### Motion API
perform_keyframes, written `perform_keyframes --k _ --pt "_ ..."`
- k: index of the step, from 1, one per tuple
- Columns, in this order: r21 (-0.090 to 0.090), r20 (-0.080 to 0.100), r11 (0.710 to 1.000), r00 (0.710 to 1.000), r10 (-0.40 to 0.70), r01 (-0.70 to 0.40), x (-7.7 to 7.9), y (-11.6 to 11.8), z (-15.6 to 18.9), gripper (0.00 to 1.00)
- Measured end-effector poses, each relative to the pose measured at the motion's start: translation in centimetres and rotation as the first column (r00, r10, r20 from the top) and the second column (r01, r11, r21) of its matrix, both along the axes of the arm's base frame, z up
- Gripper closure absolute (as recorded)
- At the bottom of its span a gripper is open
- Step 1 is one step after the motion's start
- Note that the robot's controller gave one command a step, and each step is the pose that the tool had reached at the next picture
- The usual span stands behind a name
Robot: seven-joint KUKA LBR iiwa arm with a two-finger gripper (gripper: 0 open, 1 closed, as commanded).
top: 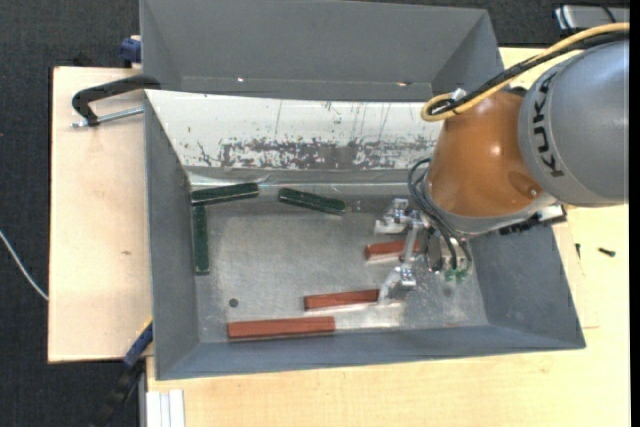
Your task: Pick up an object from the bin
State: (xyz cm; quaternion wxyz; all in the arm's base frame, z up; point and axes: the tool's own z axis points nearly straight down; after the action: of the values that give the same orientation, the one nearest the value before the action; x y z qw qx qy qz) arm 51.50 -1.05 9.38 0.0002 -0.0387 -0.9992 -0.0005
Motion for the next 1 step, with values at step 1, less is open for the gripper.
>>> perform_keyframes --k 1 --pt "0.001 -0.010 0.998 0.998 -0.065 0.065 -1.93 2.94 -1.82 1.00"
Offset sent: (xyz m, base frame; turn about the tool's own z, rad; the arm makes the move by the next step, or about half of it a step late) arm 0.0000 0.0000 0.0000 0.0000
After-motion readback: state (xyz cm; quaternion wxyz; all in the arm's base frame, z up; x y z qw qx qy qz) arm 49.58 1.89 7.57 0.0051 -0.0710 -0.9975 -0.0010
